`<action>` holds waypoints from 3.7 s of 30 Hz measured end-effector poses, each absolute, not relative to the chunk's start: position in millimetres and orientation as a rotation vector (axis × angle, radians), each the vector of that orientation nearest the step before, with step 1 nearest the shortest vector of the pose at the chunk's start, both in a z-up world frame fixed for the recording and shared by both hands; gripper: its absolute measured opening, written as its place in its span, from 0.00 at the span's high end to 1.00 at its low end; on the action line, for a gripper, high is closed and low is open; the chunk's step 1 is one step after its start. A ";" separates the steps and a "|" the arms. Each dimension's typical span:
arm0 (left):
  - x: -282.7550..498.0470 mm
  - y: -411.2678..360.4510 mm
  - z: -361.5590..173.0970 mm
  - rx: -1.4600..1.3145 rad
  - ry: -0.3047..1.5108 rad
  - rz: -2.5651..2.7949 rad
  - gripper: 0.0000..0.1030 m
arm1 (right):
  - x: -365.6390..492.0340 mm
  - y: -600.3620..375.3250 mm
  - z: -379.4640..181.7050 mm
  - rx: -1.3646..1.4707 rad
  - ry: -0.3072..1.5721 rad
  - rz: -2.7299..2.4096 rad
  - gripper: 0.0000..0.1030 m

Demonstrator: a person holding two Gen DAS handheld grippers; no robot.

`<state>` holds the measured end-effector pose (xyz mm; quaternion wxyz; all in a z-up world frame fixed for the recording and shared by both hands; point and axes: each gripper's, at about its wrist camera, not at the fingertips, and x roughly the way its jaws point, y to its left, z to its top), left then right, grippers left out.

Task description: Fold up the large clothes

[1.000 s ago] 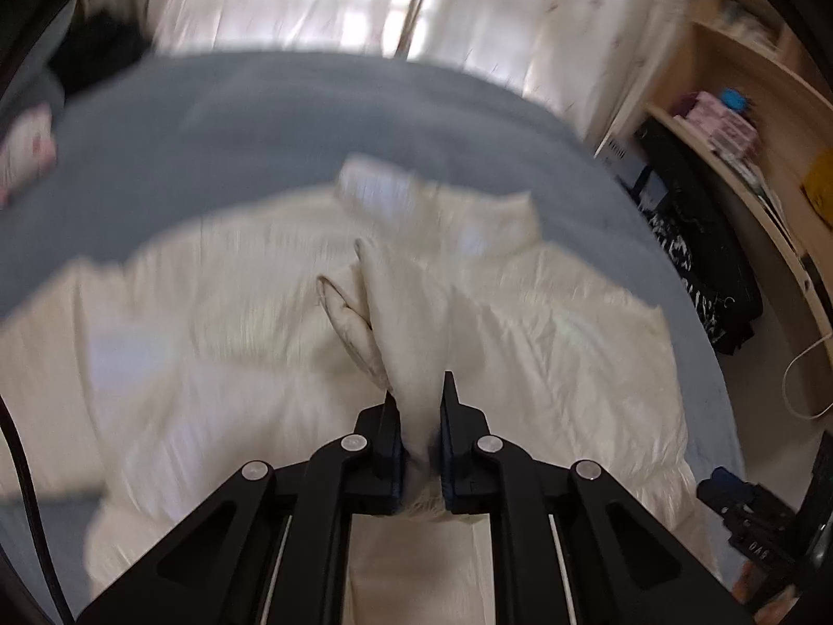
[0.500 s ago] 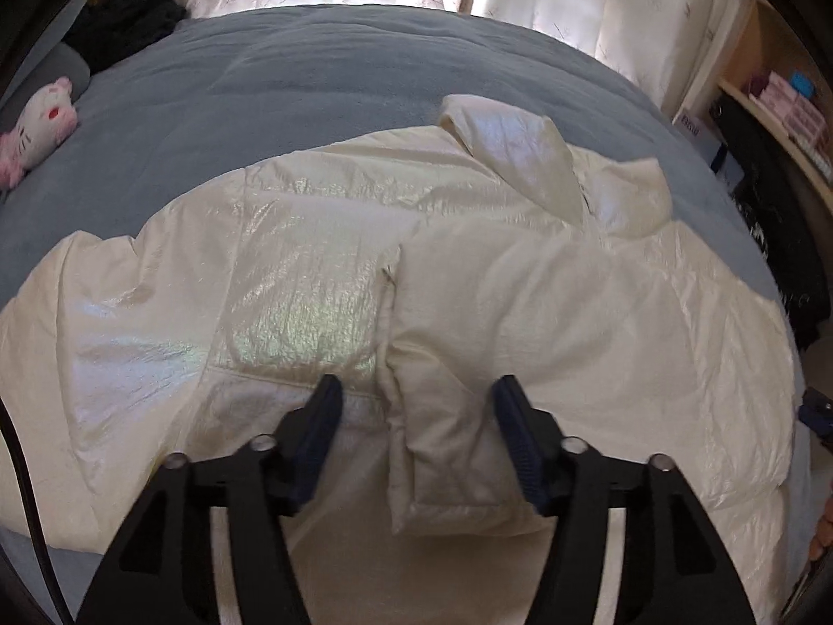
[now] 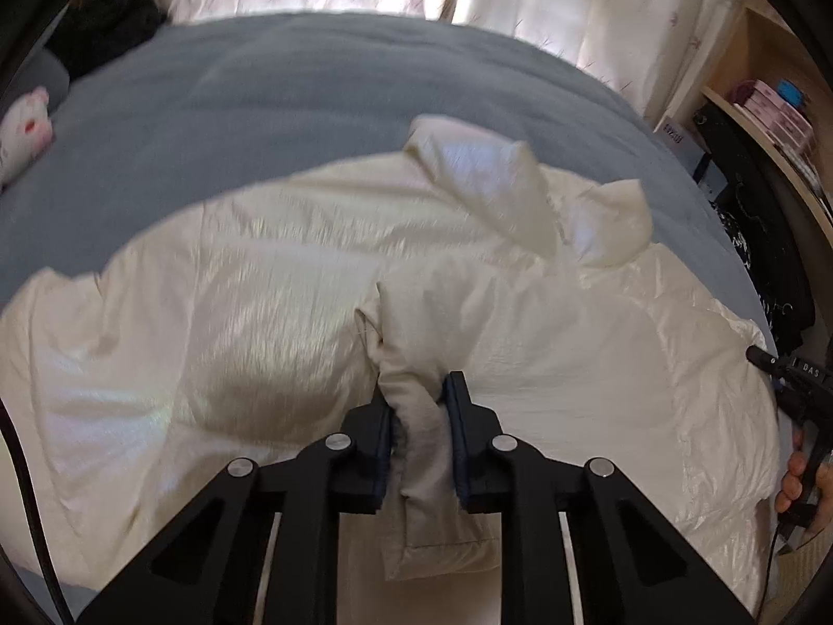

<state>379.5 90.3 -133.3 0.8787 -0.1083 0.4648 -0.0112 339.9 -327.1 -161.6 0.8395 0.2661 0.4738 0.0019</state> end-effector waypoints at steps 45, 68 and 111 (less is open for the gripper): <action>341.7 28.7 -155.1 -0.067 0.991 0.099 0.60 | 247.9 -306.8 -167.7 0.335 1.013 -0.158 0.38; 207.5 48.8 -68.1 -0.167 0.968 0.055 0.58 | 157.3 -201.8 -73.2 0.296 0.891 0.051 0.38; 28.0 264.2 -57.5 -0.393 0.862 0.229 0.41 | 63.4 51.0 -46.7 -0.005 0.908 0.321 0.37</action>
